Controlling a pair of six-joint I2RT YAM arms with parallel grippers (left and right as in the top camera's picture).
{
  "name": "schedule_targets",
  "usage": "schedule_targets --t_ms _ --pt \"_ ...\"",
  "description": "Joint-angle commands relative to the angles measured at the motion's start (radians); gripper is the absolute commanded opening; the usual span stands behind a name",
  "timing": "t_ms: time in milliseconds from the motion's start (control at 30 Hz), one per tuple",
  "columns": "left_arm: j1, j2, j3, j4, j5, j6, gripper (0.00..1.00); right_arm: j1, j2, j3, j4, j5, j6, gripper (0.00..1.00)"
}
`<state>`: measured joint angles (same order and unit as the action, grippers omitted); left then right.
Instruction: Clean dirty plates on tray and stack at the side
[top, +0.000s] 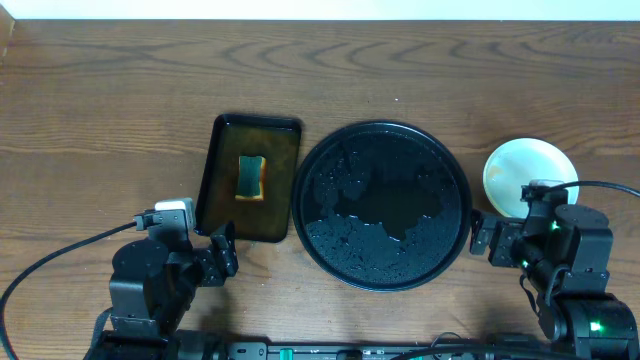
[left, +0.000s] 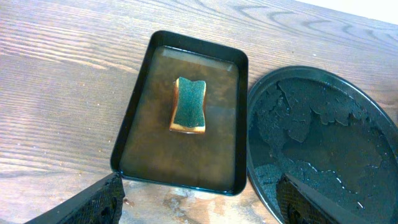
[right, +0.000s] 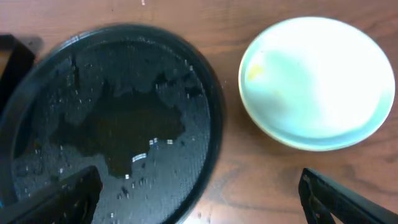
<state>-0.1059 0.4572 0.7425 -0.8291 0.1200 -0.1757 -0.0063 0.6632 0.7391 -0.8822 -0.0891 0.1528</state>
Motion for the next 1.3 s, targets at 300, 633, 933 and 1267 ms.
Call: schedule_targets --t_ms 300,633,933,1267 --pt "0.000 0.000 -0.010 0.000 -0.016 0.018 0.79 0.016 -0.233 -0.182 0.249 0.021 -0.039 0.99" --pt "0.000 0.000 -0.010 0.000 -0.016 0.018 0.79 0.071 -0.610 -0.554 0.689 0.021 -0.172 0.99" --pt "0.000 0.000 -0.010 0.000 -0.016 0.017 0.79 0.071 -0.658 -0.726 0.811 0.036 -0.274 0.99" --pt "0.000 0.000 -0.010 0.000 -0.016 0.017 0.79 0.071 -0.646 -0.733 0.811 0.032 -0.274 0.99"
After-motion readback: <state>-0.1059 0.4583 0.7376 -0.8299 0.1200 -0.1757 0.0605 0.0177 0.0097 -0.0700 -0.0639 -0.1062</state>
